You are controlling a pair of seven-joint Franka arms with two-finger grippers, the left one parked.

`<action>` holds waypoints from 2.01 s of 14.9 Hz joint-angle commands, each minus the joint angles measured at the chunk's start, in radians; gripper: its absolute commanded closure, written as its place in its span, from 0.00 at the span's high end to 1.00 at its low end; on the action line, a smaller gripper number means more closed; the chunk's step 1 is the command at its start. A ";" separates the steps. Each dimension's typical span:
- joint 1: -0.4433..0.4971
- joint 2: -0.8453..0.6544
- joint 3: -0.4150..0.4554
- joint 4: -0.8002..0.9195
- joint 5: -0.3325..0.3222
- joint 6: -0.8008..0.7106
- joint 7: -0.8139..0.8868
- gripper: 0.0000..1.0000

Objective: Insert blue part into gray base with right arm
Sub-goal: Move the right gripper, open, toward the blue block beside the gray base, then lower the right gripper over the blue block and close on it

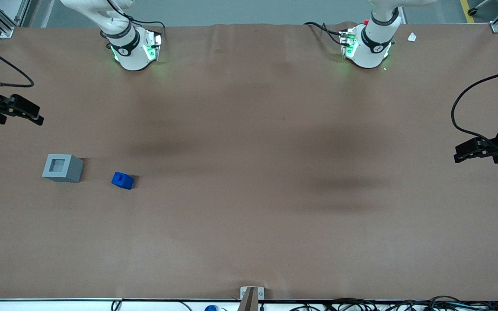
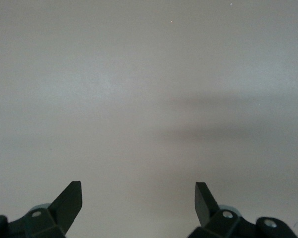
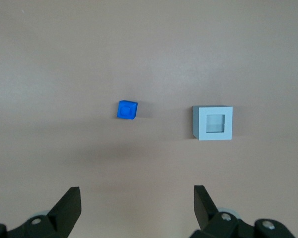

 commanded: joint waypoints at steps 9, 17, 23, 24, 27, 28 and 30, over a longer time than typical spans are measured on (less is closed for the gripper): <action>-0.006 0.152 0.010 -0.095 0.035 0.219 0.071 1.00; 0.050 0.294 0.011 -0.184 0.035 0.501 0.183 1.00; 0.079 0.354 0.011 -0.270 0.033 0.647 0.181 1.00; 0.078 0.362 0.011 -0.290 0.033 0.674 0.181 1.00; 0.078 0.394 0.011 -0.343 0.033 0.777 0.181 1.00; 0.078 0.405 0.011 -0.353 0.033 0.799 0.181 1.00; 0.076 0.423 0.011 -0.362 0.033 0.826 0.183 1.00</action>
